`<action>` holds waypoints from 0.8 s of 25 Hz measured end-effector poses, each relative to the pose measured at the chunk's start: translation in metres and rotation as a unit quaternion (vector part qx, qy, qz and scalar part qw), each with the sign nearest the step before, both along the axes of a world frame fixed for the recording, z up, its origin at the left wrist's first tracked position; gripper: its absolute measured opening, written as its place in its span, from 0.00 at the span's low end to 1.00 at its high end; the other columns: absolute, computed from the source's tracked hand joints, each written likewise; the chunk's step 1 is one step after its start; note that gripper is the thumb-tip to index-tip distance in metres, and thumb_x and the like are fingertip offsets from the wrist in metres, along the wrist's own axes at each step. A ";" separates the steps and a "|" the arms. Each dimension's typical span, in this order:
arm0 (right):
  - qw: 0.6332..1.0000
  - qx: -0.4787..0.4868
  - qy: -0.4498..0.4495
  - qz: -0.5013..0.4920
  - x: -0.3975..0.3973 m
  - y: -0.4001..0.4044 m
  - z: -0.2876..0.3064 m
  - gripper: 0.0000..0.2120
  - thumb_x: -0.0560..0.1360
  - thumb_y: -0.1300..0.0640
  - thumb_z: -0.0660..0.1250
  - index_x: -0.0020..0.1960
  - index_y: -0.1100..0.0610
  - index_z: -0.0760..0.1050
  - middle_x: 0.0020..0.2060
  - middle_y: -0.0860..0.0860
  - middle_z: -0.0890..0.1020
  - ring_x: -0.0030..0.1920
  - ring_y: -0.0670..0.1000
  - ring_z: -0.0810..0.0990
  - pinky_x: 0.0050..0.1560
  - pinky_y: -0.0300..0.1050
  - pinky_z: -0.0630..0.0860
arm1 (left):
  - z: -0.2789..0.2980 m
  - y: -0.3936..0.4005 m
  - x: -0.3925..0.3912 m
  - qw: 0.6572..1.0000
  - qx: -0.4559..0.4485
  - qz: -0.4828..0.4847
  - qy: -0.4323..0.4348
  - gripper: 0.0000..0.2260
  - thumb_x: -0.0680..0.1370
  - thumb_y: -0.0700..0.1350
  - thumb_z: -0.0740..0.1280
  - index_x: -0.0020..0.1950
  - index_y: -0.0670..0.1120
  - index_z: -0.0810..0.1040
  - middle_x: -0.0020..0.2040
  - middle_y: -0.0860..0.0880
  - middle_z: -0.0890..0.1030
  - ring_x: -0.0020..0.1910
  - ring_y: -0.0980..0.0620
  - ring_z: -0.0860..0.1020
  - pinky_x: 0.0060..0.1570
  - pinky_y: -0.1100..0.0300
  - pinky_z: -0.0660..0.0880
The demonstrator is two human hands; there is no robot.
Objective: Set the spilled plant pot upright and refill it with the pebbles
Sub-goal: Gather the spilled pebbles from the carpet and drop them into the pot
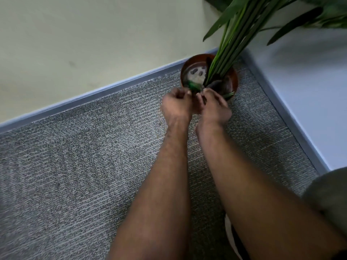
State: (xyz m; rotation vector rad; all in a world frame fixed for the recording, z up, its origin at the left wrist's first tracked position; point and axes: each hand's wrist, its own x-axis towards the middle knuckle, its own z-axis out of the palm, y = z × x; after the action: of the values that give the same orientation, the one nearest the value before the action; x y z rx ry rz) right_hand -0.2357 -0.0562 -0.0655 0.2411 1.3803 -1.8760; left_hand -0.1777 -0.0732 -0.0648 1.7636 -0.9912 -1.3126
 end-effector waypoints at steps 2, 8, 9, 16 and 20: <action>0.996 0.074 0.043 0.035 -0.016 -0.008 0.005 0.07 0.76 0.69 0.69 0.54 0.66 0.82 0.37 0.54 0.83 0.31 0.47 0.83 0.25 0.33 0.75 | 0.021 -0.012 -0.012 0.994 -0.040 -0.059 -0.082 0.08 0.78 0.43 0.70 0.55 0.48 0.86 0.51 0.48 0.87 0.50 0.50 0.84 0.54 0.61 0.80; 0.982 0.089 0.088 0.140 -0.045 -0.018 -0.007 0.13 0.79 0.64 0.64 0.61 0.57 0.79 0.37 0.45 0.87 0.37 0.48 0.86 0.33 0.41 0.82 | 0.026 -0.026 -0.022 0.964 -0.042 -0.235 -0.114 0.16 0.80 0.45 0.66 0.67 0.46 0.80 0.61 0.42 0.84 0.61 0.44 0.81 0.58 0.59 0.76; 0.985 0.110 0.095 0.097 -0.044 -0.019 -0.012 0.12 0.77 0.65 0.66 0.59 0.58 0.81 0.37 0.50 0.87 0.41 0.53 0.87 0.36 0.44 0.83 | 0.021 -0.025 -0.017 0.967 -0.049 -0.223 -0.110 0.17 0.79 0.45 0.66 0.67 0.46 0.80 0.60 0.43 0.84 0.60 0.44 0.81 0.59 0.56 0.78; 0.941 0.147 0.302 0.029 -0.047 0.012 -0.065 0.12 0.76 0.47 0.71 0.38 0.53 0.79 0.31 0.54 0.83 0.30 0.55 0.81 0.28 0.46 0.76 | -0.048 0.028 0.050 0.992 0.015 -0.039 -0.121 0.13 0.82 0.38 0.64 0.64 0.49 0.78 0.59 0.54 0.80 0.40 0.62 0.78 0.29 0.76 0.72; 0.806 0.288 0.475 0.203 -0.054 0.053 -0.108 0.16 0.75 0.42 0.70 0.42 0.56 0.83 0.37 0.53 0.85 0.40 0.56 0.83 0.38 0.44 0.74 | -0.099 0.065 0.080 0.973 0.072 -0.154 -0.158 0.19 0.79 0.43 0.70 0.70 0.52 0.74 0.66 0.52 0.77 0.53 0.54 0.81 0.53 0.58 0.82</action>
State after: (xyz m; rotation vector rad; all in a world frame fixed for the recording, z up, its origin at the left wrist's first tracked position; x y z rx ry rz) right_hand -0.2897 -0.0029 -0.1733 -0.7691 2.4171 -1.1431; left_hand -0.0974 -0.0078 -0.1640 2.0327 -1.4240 -1.3409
